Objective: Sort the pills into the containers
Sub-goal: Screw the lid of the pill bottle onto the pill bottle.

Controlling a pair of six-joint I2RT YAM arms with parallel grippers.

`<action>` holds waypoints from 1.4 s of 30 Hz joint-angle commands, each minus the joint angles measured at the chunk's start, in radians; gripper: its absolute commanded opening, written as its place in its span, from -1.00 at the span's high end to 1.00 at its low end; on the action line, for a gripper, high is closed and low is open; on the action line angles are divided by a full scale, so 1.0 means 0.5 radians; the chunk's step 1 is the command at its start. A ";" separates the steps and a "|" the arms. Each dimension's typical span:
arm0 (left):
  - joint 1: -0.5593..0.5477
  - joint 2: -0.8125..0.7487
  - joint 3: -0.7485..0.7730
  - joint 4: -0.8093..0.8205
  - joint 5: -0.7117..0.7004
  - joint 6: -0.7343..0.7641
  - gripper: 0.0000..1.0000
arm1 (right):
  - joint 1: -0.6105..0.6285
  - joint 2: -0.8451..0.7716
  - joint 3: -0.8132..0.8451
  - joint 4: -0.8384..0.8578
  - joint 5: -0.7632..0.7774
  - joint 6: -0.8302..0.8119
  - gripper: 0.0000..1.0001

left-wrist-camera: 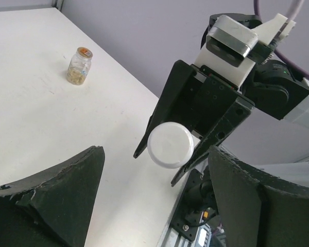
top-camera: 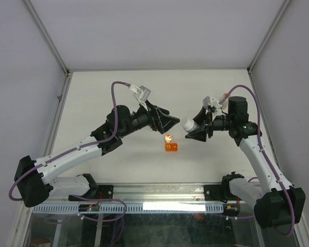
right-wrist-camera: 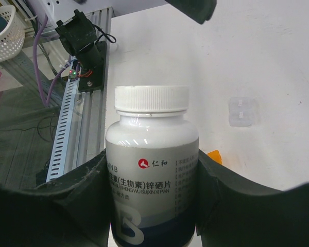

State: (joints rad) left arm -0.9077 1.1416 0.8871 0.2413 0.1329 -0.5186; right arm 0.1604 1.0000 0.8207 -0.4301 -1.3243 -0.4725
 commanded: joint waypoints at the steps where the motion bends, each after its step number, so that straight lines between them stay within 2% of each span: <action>1: -0.031 0.135 0.182 -0.044 0.014 0.031 -0.64 | -0.014 -0.039 0.070 0.087 -0.044 0.002 1.00; 5: -0.055 0.271 0.299 -0.041 0.123 0.005 -0.54 | -0.010 -0.040 0.070 0.087 -0.051 0.000 1.00; 8: -0.083 0.334 0.334 -0.037 0.164 0.000 -0.40 | -0.011 -0.043 0.069 0.087 -0.050 0.000 1.00; 17: -0.136 0.383 0.364 -0.031 0.195 0.009 -0.21 | -0.011 -0.043 0.067 0.090 -0.051 0.003 1.00; 32: -0.136 0.451 0.399 -0.050 0.438 0.060 0.56 | -0.011 -0.043 0.069 0.090 -0.052 0.004 1.00; 35: -0.130 0.462 0.378 0.003 0.602 0.176 0.67 | -0.011 -0.043 0.069 0.089 -0.054 0.005 1.00; 37: -0.114 0.462 0.325 0.102 0.799 0.363 0.69 | -0.011 -0.046 0.070 0.088 -0.057 0.005 1.00; 42: -0.033 0.530 0.207 0.254 1.573 1.020 0.71 | -0.011 -0.052 0.070 0.090 -0.064 0.006 1.00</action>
State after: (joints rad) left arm -0.9184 1.3743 1.0237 0.2989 0.4828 -0.2871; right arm 0.1555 0.9916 0.8207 -0.4393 -1.3609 -0.4728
